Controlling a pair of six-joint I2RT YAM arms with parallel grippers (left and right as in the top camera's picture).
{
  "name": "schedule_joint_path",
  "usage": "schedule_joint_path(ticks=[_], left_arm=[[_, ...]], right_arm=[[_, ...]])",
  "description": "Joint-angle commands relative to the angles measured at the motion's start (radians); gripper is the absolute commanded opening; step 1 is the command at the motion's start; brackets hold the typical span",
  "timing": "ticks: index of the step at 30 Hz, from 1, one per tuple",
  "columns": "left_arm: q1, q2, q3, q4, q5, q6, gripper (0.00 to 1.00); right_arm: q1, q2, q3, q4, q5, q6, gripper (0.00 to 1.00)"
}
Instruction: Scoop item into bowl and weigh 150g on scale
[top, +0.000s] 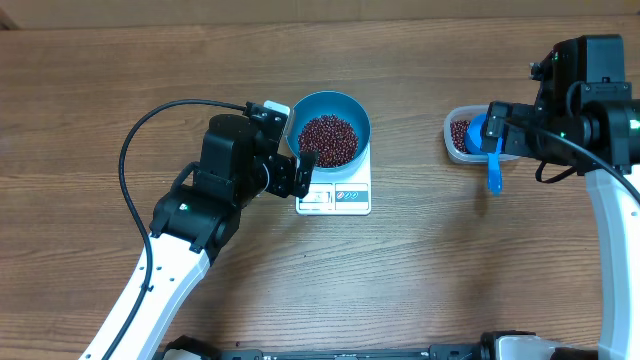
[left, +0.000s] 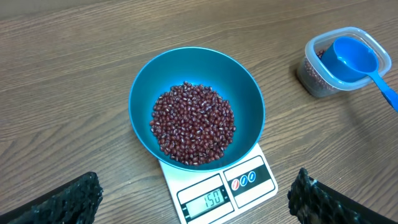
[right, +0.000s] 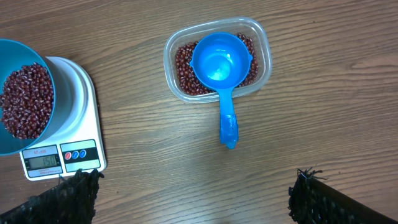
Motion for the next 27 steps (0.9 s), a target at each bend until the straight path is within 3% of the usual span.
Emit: schedule_joint_path(ticks=[1, 27], left_arm=[[-0.001, 0.004, 0.024, -0.001, 0.001, 0.027, 1.00], [-0.002, 0.053, 0.024, -0.019, 0.024, 0.027, 1.00]], right_arm=[[-0.003, -0.018, 0.024, 0.002, 0.009, -0.015, 1.00], [-0.003, -0.018, 0.024, 0.002, 0.008, -0.015, 1.00]])
